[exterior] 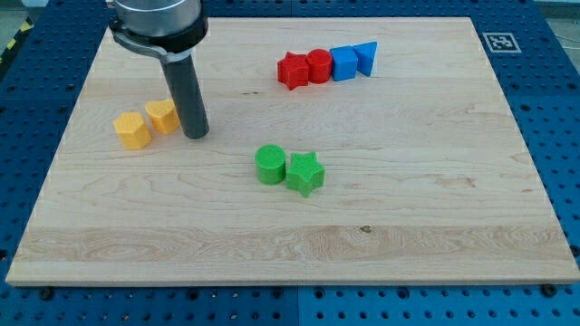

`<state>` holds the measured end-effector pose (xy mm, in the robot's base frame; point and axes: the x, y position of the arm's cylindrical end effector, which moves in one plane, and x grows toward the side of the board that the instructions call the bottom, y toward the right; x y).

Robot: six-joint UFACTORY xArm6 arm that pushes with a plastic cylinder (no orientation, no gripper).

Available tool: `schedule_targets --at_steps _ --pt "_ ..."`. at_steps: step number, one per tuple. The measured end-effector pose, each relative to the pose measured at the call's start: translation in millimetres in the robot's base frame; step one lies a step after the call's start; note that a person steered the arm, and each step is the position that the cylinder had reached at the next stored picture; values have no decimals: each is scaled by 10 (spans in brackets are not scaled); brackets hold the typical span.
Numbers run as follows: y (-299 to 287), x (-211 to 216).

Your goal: Push the yellow heart into the yellow hexagon

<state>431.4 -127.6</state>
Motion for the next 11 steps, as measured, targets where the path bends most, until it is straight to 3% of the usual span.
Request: schedule_targets --at_steps 8,11 --pt "-517 -343" --pt "-402 -343"
